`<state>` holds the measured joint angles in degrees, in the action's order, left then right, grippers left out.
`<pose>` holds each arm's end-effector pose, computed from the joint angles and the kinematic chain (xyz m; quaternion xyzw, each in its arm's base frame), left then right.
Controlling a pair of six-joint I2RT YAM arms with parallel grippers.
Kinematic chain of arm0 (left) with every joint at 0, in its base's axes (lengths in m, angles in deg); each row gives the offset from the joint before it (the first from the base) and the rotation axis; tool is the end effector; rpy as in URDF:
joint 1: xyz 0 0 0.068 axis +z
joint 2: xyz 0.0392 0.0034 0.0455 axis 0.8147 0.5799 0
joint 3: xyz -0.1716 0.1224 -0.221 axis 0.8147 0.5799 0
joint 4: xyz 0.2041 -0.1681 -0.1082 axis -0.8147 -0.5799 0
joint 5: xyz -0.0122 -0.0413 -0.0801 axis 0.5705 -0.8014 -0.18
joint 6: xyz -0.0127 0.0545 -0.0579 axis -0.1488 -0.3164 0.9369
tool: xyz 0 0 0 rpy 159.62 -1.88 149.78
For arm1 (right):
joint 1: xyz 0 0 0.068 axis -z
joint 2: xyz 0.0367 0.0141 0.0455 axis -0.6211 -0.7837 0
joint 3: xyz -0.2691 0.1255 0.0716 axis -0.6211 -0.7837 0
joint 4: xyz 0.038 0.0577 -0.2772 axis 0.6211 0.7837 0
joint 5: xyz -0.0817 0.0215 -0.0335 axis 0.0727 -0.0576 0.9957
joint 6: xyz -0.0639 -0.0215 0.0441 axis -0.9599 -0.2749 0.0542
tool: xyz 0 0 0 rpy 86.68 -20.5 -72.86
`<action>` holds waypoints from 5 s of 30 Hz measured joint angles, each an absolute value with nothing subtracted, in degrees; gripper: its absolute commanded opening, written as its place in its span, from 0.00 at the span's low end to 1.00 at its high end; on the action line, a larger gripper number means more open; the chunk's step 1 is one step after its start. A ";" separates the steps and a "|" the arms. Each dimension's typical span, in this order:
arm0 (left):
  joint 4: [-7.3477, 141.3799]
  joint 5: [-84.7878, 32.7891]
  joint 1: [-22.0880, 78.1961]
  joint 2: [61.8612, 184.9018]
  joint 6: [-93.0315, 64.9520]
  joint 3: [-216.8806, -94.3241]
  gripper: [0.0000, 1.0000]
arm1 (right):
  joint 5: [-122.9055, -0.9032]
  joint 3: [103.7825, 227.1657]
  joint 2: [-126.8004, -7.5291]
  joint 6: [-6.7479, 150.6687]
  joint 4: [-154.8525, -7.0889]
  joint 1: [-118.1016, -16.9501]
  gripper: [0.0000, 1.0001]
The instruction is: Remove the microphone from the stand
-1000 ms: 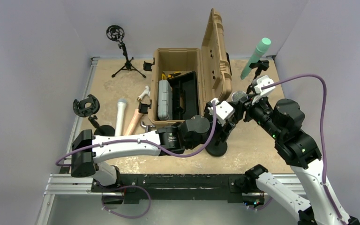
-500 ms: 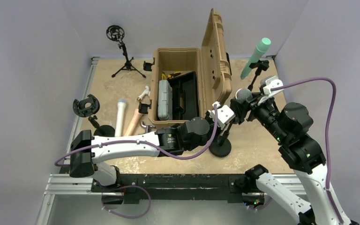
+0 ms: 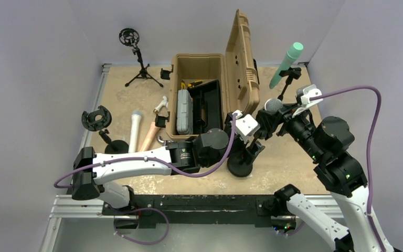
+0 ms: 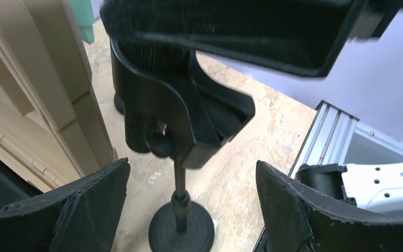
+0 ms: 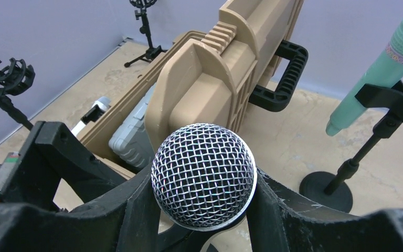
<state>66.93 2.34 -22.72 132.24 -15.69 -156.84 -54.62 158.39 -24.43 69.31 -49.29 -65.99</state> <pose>0.1126 -0.3899 0.3961 0.3203 0.6853 -0.3459 0.5551 0.1184 0.0624 0.4811 -0.1483 0.7043 0.1921 0.6671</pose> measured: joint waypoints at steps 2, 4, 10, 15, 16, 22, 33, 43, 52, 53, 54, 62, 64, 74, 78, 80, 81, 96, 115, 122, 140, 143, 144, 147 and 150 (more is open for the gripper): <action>66.87 2.69 -22.79 132.59 -15.73 -158.35 0.79 | -54.36 158.39 -24.59 70.69 -49.29 -65.99 0.00; 66.74 3.45 -22.90 133.16 -15.77 -159.66 0.74 | -53.18 158.39 -24.89 72.65 -49.16 -66.02 0.00; 67.13 9.79 -24.71 139.09 -17.26 -166.52 0.77 | -48.09 158.50 -26.64 78.07 -48.16 -66.04 0.00; 66.13 14.38 -25.98 143.35 -18.55 -168.88 0.71 | -46.19 158.50 -27.58 79.91 -47.94 -66.04 0.00; 65.97 15.23 -26.04 143.98 -18.85 -169.52 0.69 | -46.01 158.50 -27.58 80.13 -47.92 -65.99 0.00; 65.89 18.38 -26.18 144.48 -19.44 -170.02 0.48 | -45.95 158.72 -27.25 80.65 -47.41 -65.99 0.00; 64.90 20.37 -26.59 146.21 -21.17 -172.21 0.00 | -45.62 158.74 -26.55 80.74 -46.67 -65.82 0.00; 70.04 18.45 -26.52 142.45 -21.85 -165.89 0.49 | -46.60 159.05 -26.53 80.74 -46.32 -66.21 0.00; 69.86 21.99 -26.48 142.74 -22.37 -165.69 0.64 | -43.85 161.96 -28.48 85.05 -44.66 -66.15 0.00; 69.75 22.42 -26.46 143.00 -22.46 -165.93 0.64 | -43.26 161.96 -28.50 85.77 -44.46 -66.15 0.00; 69.54 23.06 -26.48 143.52 -22.57 -166.54 0.65 | -42.86 161.96 -28.56 86.62 -44.18 -66.15 0.00; 68.86 25.18 -26.48 147.30 -23.40 -170.61 0.53 | -40.40 161.96 -29.22 89.18 -42.37 -66.15 0.00; 68.33 25.29 -26.48 148.11 -23.55 -171.92 0.33 | -40.29 161.96 -29.20 89.26 -42.08 -66.15 0.00; 68.99 25.51 -26.46 146.91 -23.75 -169.84 0.00 | -39.98 161.50 -27.43 89.86 -45.38 -65.88 0.00; 72.79 23.67 -26.33 142.67 -23.40 -163.77 0.00 | -40.61 161.83 -26.44 89.07 -47.24 -65.97 0.00; 74.58 22.31 -26.31 140.81 -23.40 -161.17 0.00 | -41.03 162.81 -26.51 88.63 -47.22 -66.32 0.00; 75.57 21.44 -26.31 139.89 -23.44 -159.81 0.00 | -41.33 163.55 -26.75 88.17 -46.96 -66.50 0.00; 83.04 16.57 -26.04 136.62 -23.23 -155.79 0.00 | -49.71 172.45 -30.46 79.30 -43.41 -66.87 0.00; 84.07 13.07 -24.65 136.09 -20.87 -151.77 0.58 | -61.86 157.08 -21.57 70.47 -56.68 -66.08 0.00; 82.80 13.53 -24.56 136.27 -19.18 -152.45 0.62 | -63.52 156.93 -21.53 70.21 -56.97 -66.08 0.00; 80.07 13.16 -24.03 136.81 -19.75 -153.91 0.00 | -64.18 157.00 -21.96 70.07 -57.97 -65.86 0.00; 80.14 12.68 -23.84 136.62 -19.31 -153.80 0.00 | -64.33 159.20 -23.34 70.03 -56.22 -65.86 0.00; 80.18 12.54 -23.79 136.57 -19.12 -153.80 0.00 | -64.39 160.30 -24.04 70.01 -55.55 -65.86 0.00; 80.46 12.11 -23.44 136.38 -18.70 -153.78 0.03 | -64.68 162.15 -25.96 69.59 -54.96 -65.86 0.00; 80.31 11.56 -23.07 136.03 -18.79 -153.52 0.42 | -64.72 162.24 -26.20 69.51 -54.78 -65.88 0.00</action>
<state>80.31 11.56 -23.07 136.03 -18.79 -153.52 -64.72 162.24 -26.20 69.51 -54.78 -65.88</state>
